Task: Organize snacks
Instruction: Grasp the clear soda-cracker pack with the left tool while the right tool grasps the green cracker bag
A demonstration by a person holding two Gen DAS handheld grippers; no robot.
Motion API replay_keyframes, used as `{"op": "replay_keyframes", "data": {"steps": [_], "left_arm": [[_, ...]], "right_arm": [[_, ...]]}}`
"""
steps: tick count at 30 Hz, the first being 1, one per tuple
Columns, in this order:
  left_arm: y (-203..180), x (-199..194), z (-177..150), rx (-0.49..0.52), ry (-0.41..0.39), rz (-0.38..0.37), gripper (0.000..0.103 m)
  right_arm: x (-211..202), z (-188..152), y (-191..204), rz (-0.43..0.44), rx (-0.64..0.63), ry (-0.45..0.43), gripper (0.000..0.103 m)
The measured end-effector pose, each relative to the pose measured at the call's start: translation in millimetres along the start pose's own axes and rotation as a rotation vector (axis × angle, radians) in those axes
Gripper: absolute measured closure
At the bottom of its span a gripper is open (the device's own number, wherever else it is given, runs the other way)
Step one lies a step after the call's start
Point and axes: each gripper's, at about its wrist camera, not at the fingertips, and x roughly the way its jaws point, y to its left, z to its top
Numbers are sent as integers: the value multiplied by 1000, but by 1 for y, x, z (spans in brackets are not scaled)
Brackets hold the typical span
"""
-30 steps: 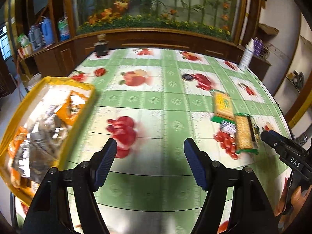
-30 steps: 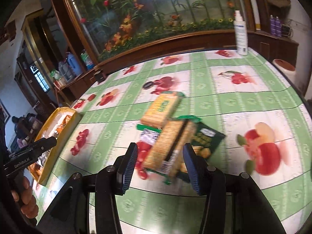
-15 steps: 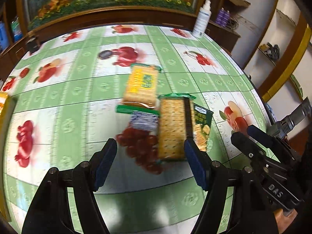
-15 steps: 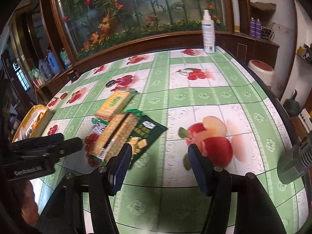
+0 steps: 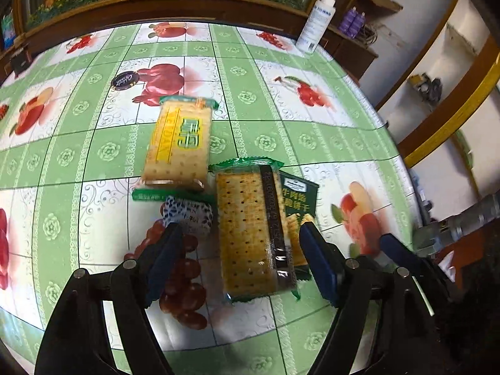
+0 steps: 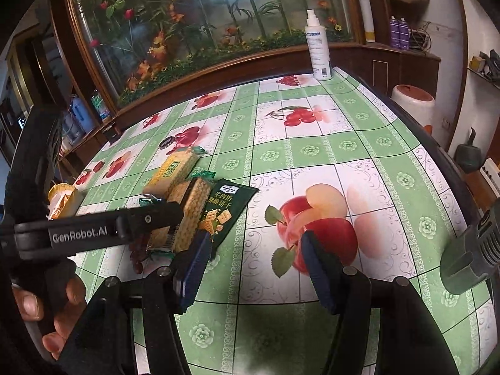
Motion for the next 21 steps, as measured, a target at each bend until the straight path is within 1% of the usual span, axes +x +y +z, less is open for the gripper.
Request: {"op": "replay_keyframes", "data": {"steps": [1,2,3,4,5,7,9,11,14,17,21], "left_arm": [[-1,4,-1,7,8,22,27],[-1,5,-3,18,-4,40,28],[0,4,-6,30,-19,53,42],[3,1,-8,39,-32,64,53],[6,-1,-10,43,-32,60,59],[17,-9,-17,30,-36,18,59],[30,-19,-25,15,-47,14,59],[42,-33,-36,-3,-67,-9,59],[56,-56,-49,-15,-107,-6,59],[68,-80,-59,-29,-149,0,59],[86,-103,-63,-49,-188,3,59]], "right_arm": [[1,0,-1,-1,5,5,41],[1,-1,-2,0,8,5,41],[1,-1,-2,-2,10,5,41],[1,-1,-2,-1,10,5,41],[2,-1,-1,-1,9,5,41],[4,0,1,4,6,7,41],[10,2,8,13,0,19,41],[18,5,17,19,-5,29,41],[34,11,35,2,-9,61,41],[53,15,55,-48,-20,98,41],[71,17,76,-176,-91,101,39]]}}
